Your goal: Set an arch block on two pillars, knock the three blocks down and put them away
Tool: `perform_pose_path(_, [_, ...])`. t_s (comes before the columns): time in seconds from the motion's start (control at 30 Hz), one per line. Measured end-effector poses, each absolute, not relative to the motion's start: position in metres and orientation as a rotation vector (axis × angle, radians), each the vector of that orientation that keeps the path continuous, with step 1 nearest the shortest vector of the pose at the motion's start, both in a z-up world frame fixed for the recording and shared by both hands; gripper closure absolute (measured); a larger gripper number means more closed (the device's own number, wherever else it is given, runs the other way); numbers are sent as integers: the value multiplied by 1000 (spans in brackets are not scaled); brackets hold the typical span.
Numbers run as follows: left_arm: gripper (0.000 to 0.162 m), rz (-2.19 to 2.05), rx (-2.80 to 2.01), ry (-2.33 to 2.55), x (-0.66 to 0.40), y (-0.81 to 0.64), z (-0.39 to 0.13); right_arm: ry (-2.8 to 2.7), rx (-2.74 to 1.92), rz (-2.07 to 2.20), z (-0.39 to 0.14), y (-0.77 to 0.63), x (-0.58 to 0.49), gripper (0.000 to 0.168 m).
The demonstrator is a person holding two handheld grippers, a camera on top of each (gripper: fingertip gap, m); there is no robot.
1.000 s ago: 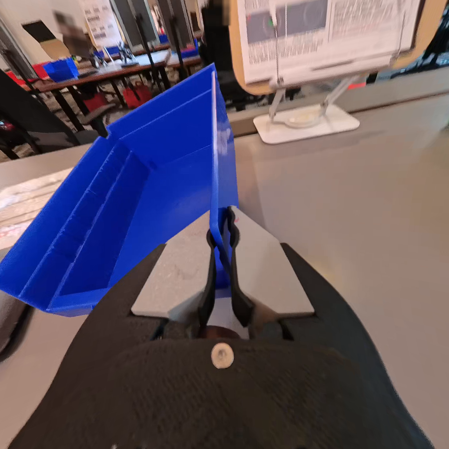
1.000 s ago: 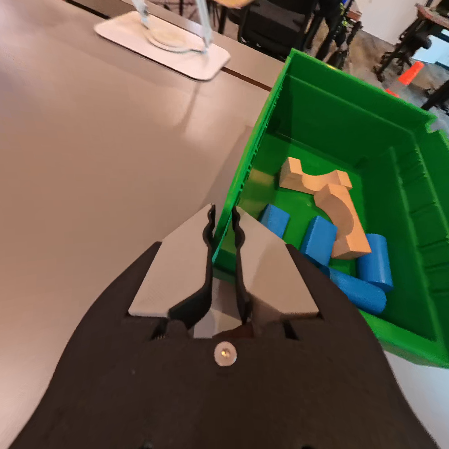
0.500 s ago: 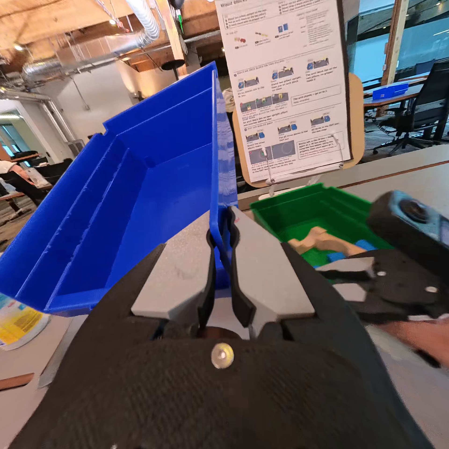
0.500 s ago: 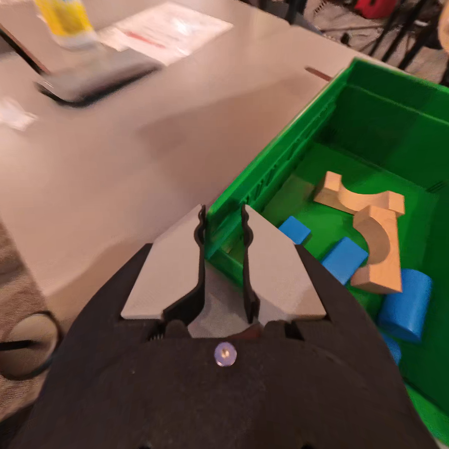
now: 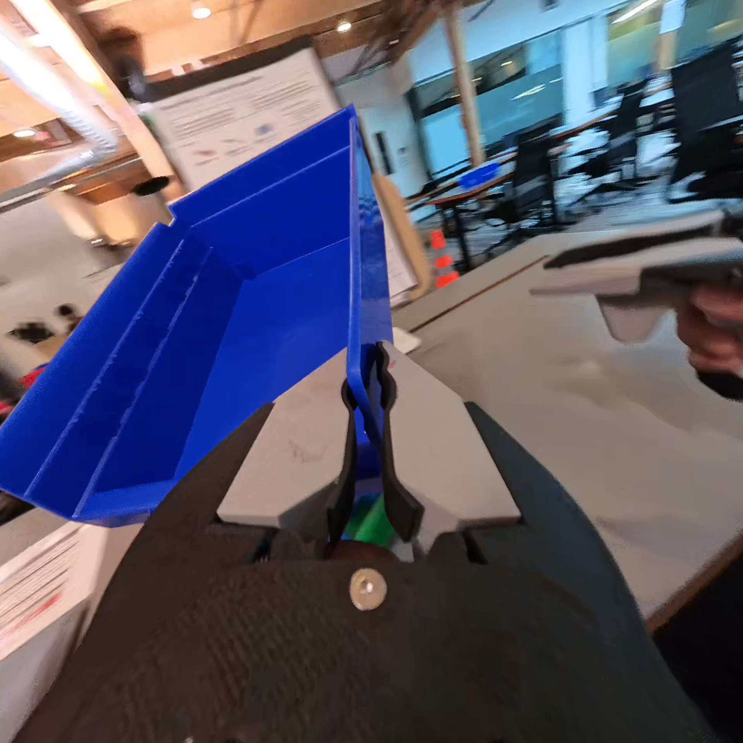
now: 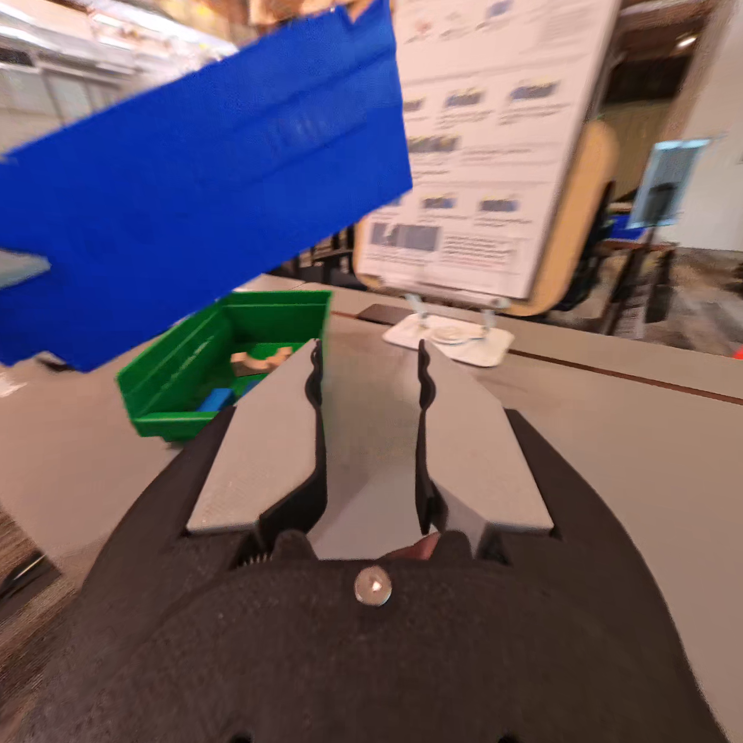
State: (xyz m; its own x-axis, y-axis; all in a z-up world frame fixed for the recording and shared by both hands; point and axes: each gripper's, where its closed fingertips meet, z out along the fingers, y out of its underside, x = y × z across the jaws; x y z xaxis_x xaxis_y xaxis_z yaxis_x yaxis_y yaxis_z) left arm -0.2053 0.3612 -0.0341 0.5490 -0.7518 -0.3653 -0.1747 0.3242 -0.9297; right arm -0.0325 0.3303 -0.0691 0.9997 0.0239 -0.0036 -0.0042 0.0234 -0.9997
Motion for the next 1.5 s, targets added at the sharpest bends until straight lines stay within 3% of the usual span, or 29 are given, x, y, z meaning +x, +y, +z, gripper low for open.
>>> perform_pose_path(0.27, [158, -682, -1147, 1222, -22, 271, -106, 145, -1608, -84, -88, 234, 98, 121])
perform_pose_path(0.57, [159, -756, -1325, 1405, 98, 240, -195, 193, -1736, -100, -139, 216, 126, 115])
perform_pose_path(0.63, [157, -774, -1274, 1389, 84, 237, -183, 184, -1740, -59, -140, 218, 118, 114])
perform_pose_path(0.7, [141, -823, -1247, 1349, 52, 240, -163, 110, -1744, 19, -140, 224, 93, 114])
perform_pose_path(0.83, [130, -814, -1291, 1292, -33, 278, -140, -108, -1867, 242, -169, 246, 12, 111])
perform_pose_path(1.0, [123, -508, -1548, 1145, -135, 391, -174, 2, -1921, 387, -203, 287, -17, 114])
perform_pose_path(1.07, [117, -419, -1641, 1074, -171, 430, -193, -17, -1975, 251, -216, 291, -1, 165])
perform_pose_path(1.1, [114, -393, -1653, 1025, -187, 446, -197, -12, -1975, 187, -216, 289, 11, 168])
perform_pose_path(1.2, [124, -340, -1680, 905, -231, 480, -206, 90, -1966, 10, -215, 275, 58, 168])
perform_pose_path(1.23, [151, -346, -1669, 892, -241, 485, -206, 127, -1972, -16, -217, 268, 74, 168])
perform_pose_path(1.27, [159, -329, -1652, 860, -252, 492, -202, 166, -1973, -35, -218, 262, 91, 168])
perform_pose_path(1.37, [134, -196, -1661, 727, -292, 521, -194, 309, -1963, -205, -222, 242, 163, 168])
perform_pose_path(1.43, [132, -189, -1704, 661, -310, 534, -191, 419, -1999, -280, -232, 229, 207, 161])
perform_pose_path(1.47, [122, -242, -1729, 641, -311, 533, -190, 442, -1990, -235, -231, 227, 213, 166])
perform_pose_path(1.5, [111, -325, -1745, 645, -306, 528, -189, 397, -1965, -122, -225, 231, 202, 157])
